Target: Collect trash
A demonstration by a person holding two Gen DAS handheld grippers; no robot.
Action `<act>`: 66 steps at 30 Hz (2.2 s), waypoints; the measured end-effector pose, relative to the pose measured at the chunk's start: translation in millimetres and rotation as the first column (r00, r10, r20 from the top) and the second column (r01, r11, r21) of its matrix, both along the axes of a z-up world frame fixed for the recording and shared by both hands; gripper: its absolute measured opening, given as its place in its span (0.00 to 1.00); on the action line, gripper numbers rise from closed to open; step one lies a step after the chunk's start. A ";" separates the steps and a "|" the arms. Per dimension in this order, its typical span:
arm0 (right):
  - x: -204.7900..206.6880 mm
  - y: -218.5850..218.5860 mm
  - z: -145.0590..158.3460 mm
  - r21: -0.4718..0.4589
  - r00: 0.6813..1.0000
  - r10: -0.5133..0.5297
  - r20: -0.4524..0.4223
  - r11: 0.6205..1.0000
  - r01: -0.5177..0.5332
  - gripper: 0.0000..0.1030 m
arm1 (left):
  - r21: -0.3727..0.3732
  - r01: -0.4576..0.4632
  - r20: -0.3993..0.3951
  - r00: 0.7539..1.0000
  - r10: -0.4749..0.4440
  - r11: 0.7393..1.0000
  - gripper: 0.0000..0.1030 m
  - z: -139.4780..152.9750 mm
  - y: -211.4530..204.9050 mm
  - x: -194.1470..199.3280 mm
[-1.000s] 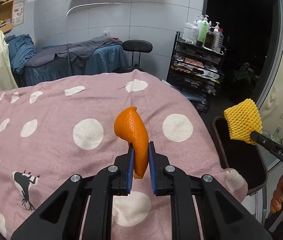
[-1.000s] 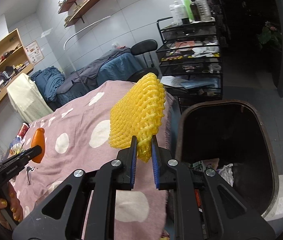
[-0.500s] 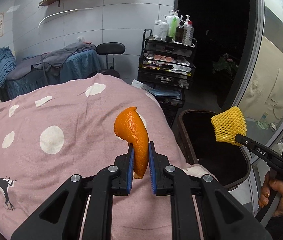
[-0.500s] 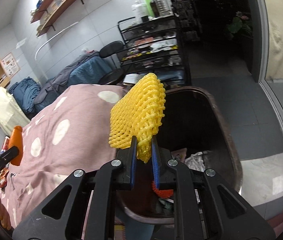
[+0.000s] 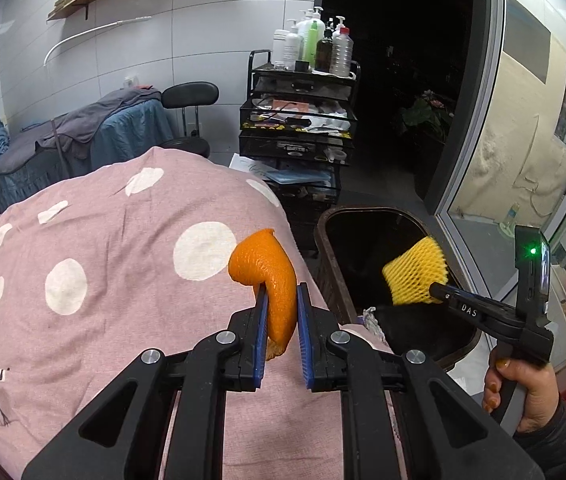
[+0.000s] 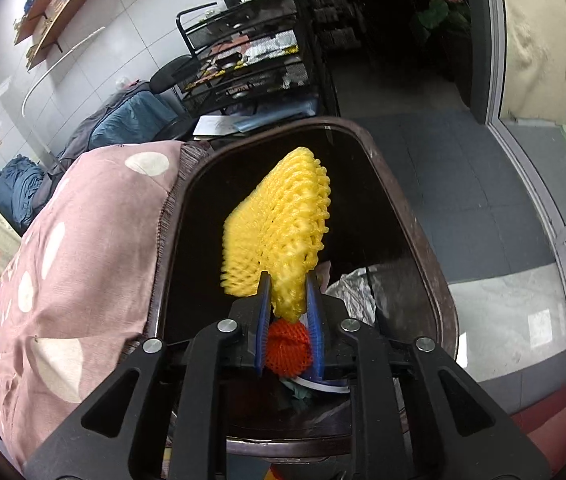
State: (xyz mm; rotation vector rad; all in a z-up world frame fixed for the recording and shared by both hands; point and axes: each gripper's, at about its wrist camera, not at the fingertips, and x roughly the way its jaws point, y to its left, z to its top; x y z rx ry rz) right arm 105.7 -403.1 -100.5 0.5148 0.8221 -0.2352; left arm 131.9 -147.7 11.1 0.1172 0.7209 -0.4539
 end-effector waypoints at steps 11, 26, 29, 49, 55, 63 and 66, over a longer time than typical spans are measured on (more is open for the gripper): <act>-20.0 -2.6 9.5 0.004 0.995 -0.059 0.075 0.998 0.059 0.66 | 0.006 0.040 0.001 0.999 -0.040 0.999 0.14 -0.8 -17.8 -3.8; -42.3 -23.1 44.8 -0.024 0.976 -0.137 0.168 0.989 0.143 0.66 | -0.002 0.155 -0.037 0.987 -0.155 0.988 0.12 -3.7 -77.4 8.9; -48.2 -26.2 51.4 -0.042 0.971 -0.153 0.185 0.986 0.164 0.71 | -0.002 0.179 -0.062 0.982 -0.179 0.984 0.12 -9.7 -90.6 14.1; -65.8 -60.8 54.4 0.001 0.943 -0.275 0.187 0.960 0.280 0.78 | 0.097 0.285 -0.169 0.949 -0.267 0.953 0.43 -49.4 -148.9 24.3; -67.5 -58.5 53.1 -0.005 0.946 -0.269 0.183 0.962 0.275 0.79 | 0.068 0.269 -0.111 0.959 -0.260 0.961 0.77 -39.1 -139.1 21.0; -65.6 -47.0 56.5 -0.037 0.949 -0.234 0.212 0.968 0.247 0.84 | 0.071 0.188 -0.015 0.982 -0.187 0.980 0.85 -19.7 -108.4 6.4; -63.9 -37.6 58.7 -0.060 0.952 -0.208 0.224 0.972 0.227 0.85 | 0.065 0.148 0.018 0.989 -0.150 0.987 0.88 -12.3 -91.5 -1.5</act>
